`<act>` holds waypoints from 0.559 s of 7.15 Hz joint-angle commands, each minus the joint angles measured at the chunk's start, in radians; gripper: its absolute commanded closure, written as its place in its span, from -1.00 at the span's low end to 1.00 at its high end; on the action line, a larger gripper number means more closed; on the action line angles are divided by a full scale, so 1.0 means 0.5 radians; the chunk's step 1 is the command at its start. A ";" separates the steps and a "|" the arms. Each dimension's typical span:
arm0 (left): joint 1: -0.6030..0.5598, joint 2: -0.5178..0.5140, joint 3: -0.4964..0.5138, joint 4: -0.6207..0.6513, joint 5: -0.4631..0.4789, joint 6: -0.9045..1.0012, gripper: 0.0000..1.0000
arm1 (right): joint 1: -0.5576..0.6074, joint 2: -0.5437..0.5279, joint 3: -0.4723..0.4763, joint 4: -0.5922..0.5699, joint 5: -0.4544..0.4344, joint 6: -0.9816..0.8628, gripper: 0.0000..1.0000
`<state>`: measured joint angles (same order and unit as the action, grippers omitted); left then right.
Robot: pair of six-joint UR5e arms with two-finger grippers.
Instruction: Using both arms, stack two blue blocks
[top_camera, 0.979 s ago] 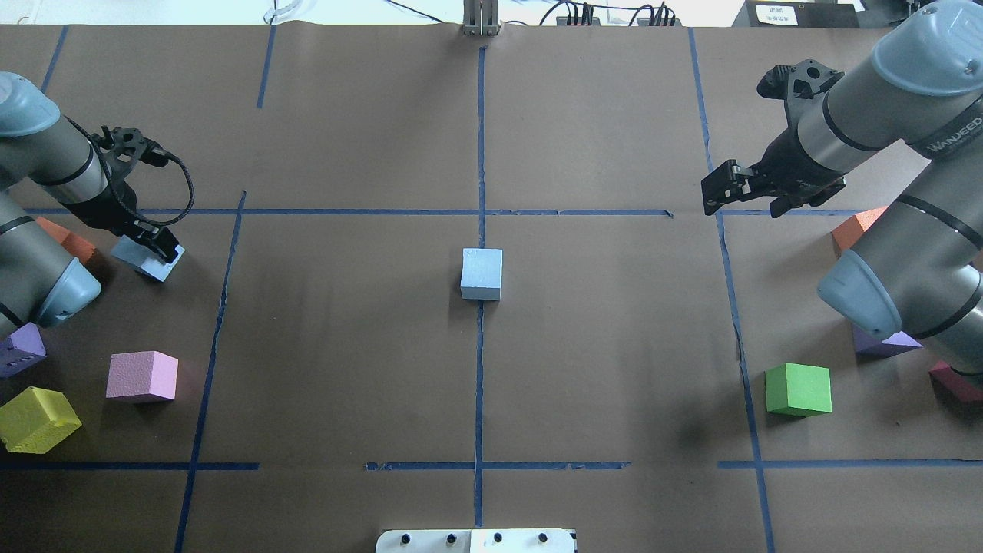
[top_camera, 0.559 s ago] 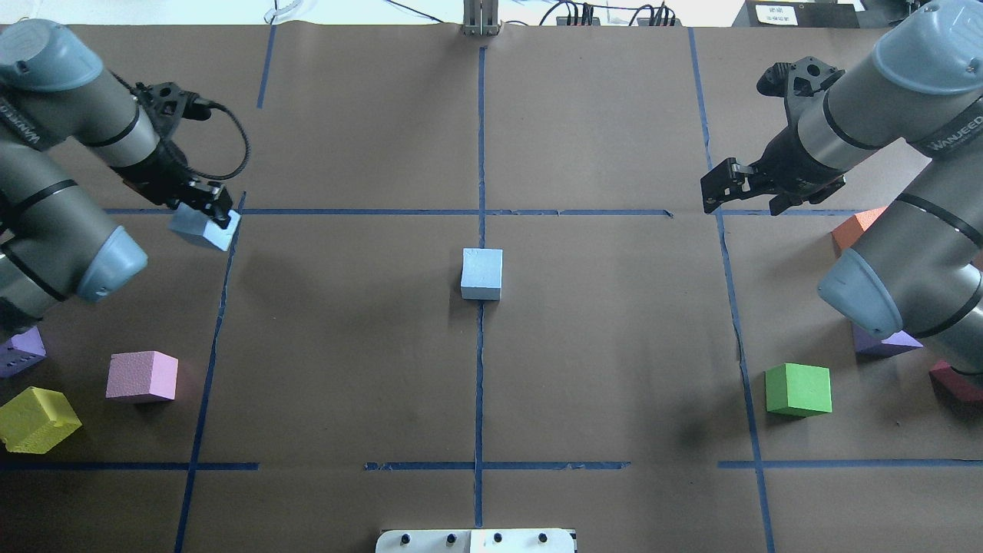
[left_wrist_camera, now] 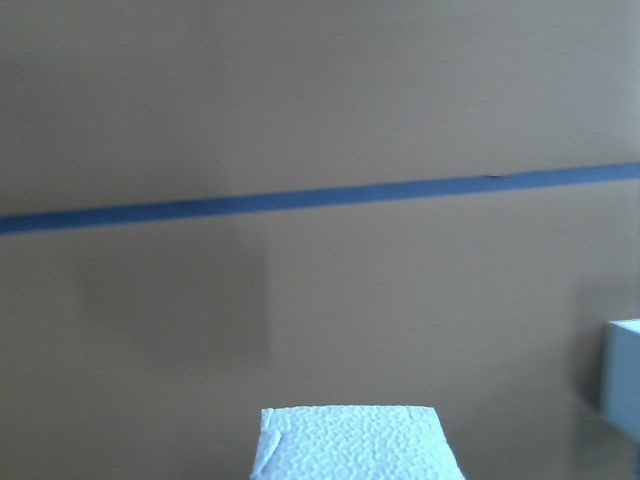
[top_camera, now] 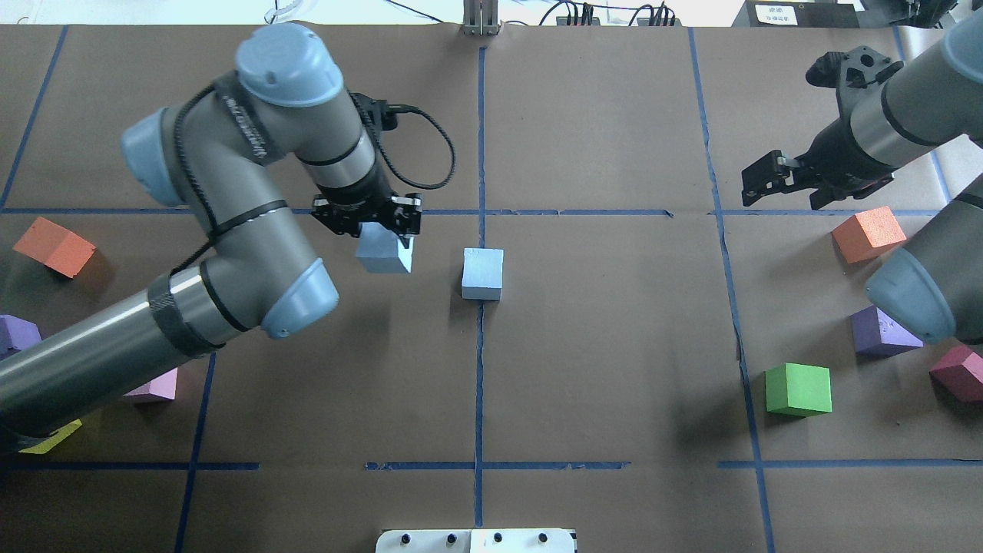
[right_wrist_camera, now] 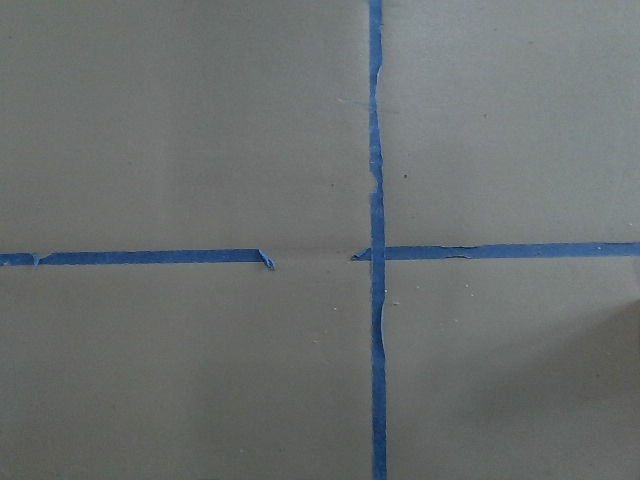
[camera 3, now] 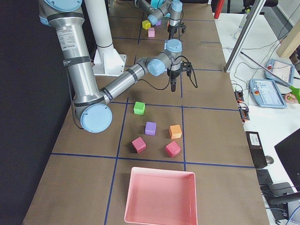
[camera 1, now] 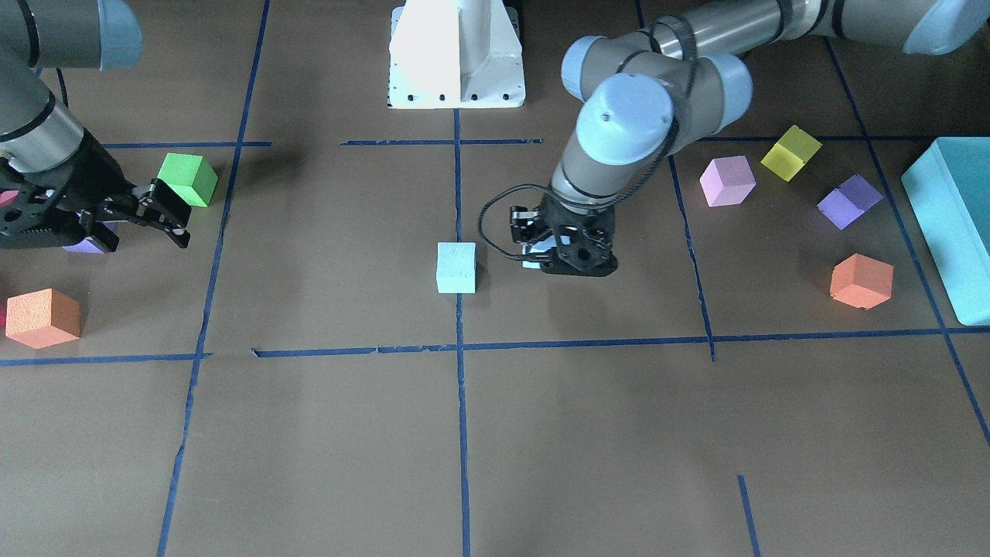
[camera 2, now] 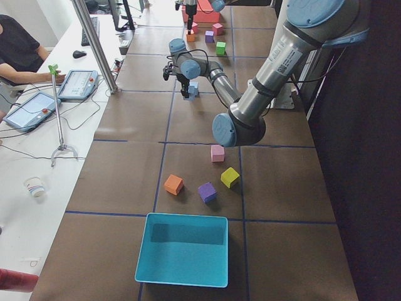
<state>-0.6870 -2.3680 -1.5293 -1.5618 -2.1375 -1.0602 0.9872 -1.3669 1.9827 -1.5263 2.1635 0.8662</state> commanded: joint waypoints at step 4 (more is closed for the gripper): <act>0.210 -0.271 0.230 0.007 0.283 -0.235 0.49 | 0.020 -0.178 0.192 0.000 0.002 0.004 -1.00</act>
<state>-0.6200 -2.4888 -1.4265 -1.5579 -2.0245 -1.1366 0.9969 -1.4505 2.0737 -1.5263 2.1644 0.8659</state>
